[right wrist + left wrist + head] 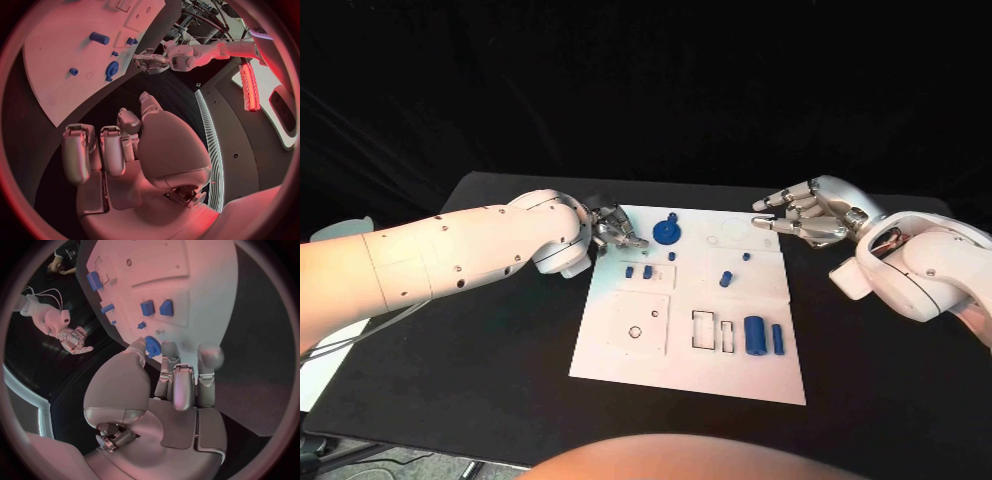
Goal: Assemble the parts on the task board
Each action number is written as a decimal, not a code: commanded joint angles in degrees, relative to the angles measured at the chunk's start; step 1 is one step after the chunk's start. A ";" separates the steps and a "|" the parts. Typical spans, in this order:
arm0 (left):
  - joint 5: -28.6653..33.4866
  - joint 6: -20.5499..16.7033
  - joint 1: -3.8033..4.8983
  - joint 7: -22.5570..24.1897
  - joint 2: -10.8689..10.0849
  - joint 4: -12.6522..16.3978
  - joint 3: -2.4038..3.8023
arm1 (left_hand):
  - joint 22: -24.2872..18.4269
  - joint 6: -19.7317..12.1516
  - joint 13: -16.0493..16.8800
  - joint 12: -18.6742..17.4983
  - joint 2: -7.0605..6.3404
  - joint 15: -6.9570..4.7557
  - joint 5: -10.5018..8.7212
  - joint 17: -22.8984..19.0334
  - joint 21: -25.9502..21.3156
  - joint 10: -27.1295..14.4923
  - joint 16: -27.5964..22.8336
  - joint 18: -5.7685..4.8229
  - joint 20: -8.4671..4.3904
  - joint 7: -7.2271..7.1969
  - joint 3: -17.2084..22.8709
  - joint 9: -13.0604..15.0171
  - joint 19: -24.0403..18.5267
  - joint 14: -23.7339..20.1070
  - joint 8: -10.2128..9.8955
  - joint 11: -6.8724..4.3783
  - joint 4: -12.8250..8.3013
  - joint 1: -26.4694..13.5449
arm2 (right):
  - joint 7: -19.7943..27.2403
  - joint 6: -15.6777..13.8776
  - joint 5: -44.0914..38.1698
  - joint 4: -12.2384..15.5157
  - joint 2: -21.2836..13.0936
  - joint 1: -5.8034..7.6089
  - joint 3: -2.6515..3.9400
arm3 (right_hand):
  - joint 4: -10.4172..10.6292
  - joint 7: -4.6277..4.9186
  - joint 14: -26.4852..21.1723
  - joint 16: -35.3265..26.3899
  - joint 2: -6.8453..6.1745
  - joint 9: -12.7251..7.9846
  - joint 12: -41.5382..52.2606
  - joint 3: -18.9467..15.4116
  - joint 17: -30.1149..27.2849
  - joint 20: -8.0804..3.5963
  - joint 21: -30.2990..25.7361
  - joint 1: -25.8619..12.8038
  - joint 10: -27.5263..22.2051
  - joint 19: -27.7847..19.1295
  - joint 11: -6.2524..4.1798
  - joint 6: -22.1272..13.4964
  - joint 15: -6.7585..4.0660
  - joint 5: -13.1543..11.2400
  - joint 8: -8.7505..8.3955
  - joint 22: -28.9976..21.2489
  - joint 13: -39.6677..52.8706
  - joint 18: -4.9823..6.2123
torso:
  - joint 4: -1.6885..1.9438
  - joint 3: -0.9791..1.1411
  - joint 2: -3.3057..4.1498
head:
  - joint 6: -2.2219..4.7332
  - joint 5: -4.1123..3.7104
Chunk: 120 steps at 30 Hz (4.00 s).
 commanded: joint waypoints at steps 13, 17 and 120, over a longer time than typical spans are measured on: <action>-16.12 -2.47 0.01 23.59 6.27 -3.93 -0.94 | -12.43 1.58 -28.52 -24.84 -5.13 3.25 -2.16 -27.31 -16.12 -5.60 -24.74 1.43 3.48 2.38 9.60 -17.72 -1.16 -11.59 -14.82 4.00 -6.11 13.53 | 0.27 0.02 -0.27 -0.05 0.31 -0.06 -0.01 | -0.07 0.03 4.26 -0.37 0.31 0.00 -0.32 -0.32 7.50 -0.20 -0.19 0.17 -0.19 0.64 -0.06 0.36 -0.23 0.44 -0.11 4.33 -0.09 0.29 | -0.04 -0.02 0.04 | 0.91 -0.79; -21.11 0.02 0.00 22.18 7.96 -5.64 -1.22 | -12.17 4.59 -32.26 -26.72 -5.10 2.73 -2.34 -16.90 -14.84 -4.63 -13.46 1.42 3.05 2.34 9.29 -20.10 3.28 -3.51 -16.52 3.63 -6.32 12.77 | 0.30 0.06 -0.27 -0.06 0.34 -0.06 -0.01 | -0.07 0.03 4.26 -0.37 0.31 0.00 -0.32 -0.32 7.50 -0.20 -0.19 0.17 -0.19 0.64 -0.06 0.36 -0.23 0.44 -0.11 4.33 -0.09 0.29 | -0.05 -0.04 0.07 | 1.02 -0.77; -22.11 1.41 -1.00 17.72 4.69 -3.65 0.69 | 17.37 19.04 -41.98 -36.46 -3.34 0.99 -2.67 -4.50 17.54 11.83 2.52 -4.19 1.20 1.94 22.94 -27.15 17.63 5.47 -22.27 1.93 -11.80 10.52 | 1.20 0.24 -0.57 -0.69 0.62 -0.09 0.00 | -0.25 -0.04 4.32 -0.24 0.71 0.05 0.10 -0.25 7.73 -0.23 -0.14 0.63 0.04 0.71 -0.12 0.62 -0.28 0.97 0.03 4.44 0.15 0.27 | 0.15 -0.04 0.02 | 4.25 -0.77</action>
